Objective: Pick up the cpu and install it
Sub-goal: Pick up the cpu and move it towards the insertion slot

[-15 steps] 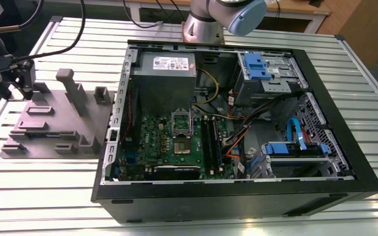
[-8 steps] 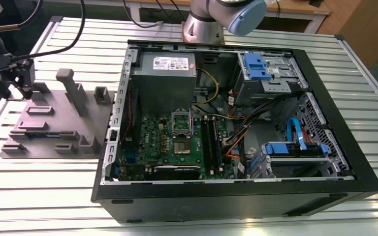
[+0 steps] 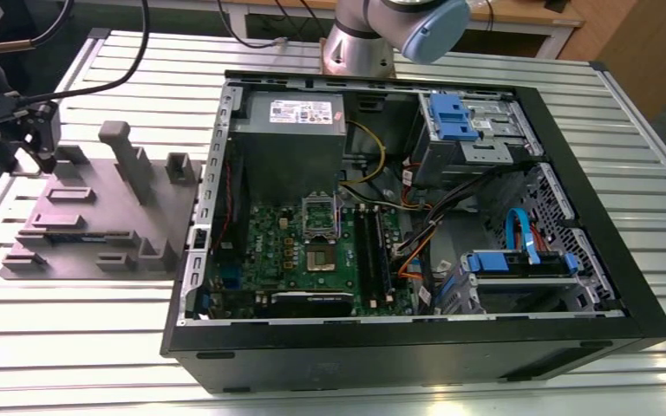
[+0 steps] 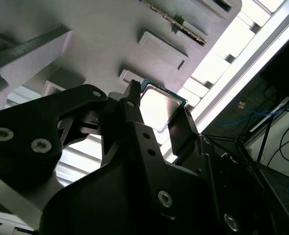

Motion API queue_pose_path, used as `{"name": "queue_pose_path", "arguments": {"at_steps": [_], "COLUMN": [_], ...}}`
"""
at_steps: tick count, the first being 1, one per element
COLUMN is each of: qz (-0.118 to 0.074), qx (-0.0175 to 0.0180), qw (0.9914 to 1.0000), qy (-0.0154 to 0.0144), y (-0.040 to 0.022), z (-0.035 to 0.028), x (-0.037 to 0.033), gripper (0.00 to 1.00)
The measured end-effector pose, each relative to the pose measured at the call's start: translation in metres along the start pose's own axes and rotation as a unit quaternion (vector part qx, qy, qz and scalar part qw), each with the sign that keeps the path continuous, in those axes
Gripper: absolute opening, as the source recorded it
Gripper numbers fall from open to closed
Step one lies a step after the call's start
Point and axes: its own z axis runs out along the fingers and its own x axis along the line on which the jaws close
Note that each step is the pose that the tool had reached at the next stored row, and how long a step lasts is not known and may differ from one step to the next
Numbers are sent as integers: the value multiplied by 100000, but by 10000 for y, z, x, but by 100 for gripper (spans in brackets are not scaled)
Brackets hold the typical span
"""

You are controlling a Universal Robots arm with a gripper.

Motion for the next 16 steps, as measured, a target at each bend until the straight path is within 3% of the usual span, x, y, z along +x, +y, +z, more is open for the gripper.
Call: {"name": "queue_pose_path", "arguments": {"at_steps": [16], "qz": [2], "qx": [3], "qw": [100000], "qy": [1], "y": [2], "z": [-39], "x": [1], "gripper": [47]}}
